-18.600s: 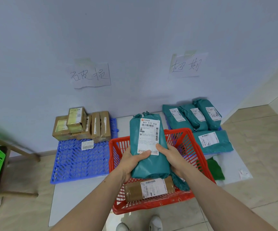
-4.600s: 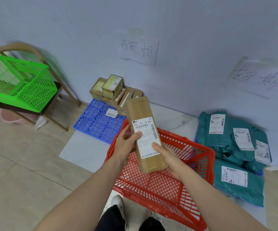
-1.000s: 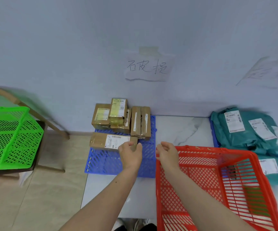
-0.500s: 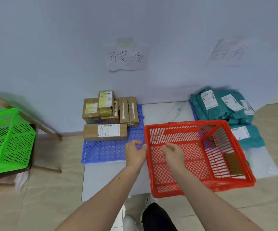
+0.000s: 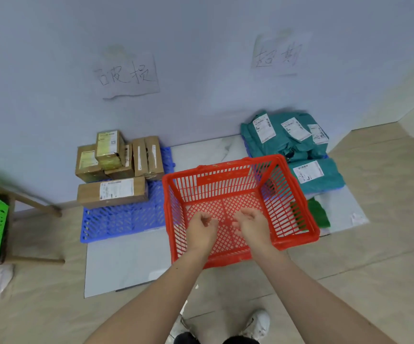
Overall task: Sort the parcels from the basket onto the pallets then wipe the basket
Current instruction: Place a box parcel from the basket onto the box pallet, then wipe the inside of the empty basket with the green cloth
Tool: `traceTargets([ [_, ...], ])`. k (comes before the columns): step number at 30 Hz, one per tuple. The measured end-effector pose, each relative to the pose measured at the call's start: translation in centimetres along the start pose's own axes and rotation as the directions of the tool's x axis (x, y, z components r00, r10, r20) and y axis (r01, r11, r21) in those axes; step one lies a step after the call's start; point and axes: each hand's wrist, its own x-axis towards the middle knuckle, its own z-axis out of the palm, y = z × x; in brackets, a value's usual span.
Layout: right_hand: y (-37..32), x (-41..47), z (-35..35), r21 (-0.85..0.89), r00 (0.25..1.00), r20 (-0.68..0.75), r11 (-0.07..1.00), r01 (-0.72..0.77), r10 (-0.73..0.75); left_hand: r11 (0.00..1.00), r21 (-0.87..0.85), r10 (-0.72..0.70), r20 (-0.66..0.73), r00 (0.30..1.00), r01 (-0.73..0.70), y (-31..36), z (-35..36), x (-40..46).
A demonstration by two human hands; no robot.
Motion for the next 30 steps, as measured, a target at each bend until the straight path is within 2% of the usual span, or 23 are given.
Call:
traceTargets([
  [9,0.7,5.4,-12.5,-0.001,0.999,0.009,0.999,-0.037,0.037,0.998,-0.008,-0.058,0.028,0.998,0.058,1.0,13.4,-3.4],
  [16,-1.0,10.4,-19.0,0.059,0.995,-0.084,0.997,-0.041,0.046,0.996,-0.074,0.055,0.025,0.998,-0.053,4.8,21.5,-2.5],
  [20,-1.5,13.7,-22.3,0.061,0.987,-0.147,0.996,-0.058,0.066,0.984,-0.155,0.101,0.102,0.990,-0.085,7.5,26.0,-1.1],
  [25,-0.6,18.2,-25.9,0.015,0.975,-0.191,0.993,-0.114,0.115,0.986,-0.163,0.011,0.185,0.983,0.020,8.5,31.7,0.9],
  [28,0.5,21.2,-27.7,-0.049,0.976,-0.162,0.986,-0.158,0.148,0.981,-0.137,-0.099,0.253,0.962,0.137,8.3,35.3,1.5],
  [30,1.8,23.5,-28.7,-0.099,0.974,-0.128,0.975,-0.201,0.188,0.958,-0.130,-0.217,0.249,0.944,0.255,7.2,38.1,2.0],
])
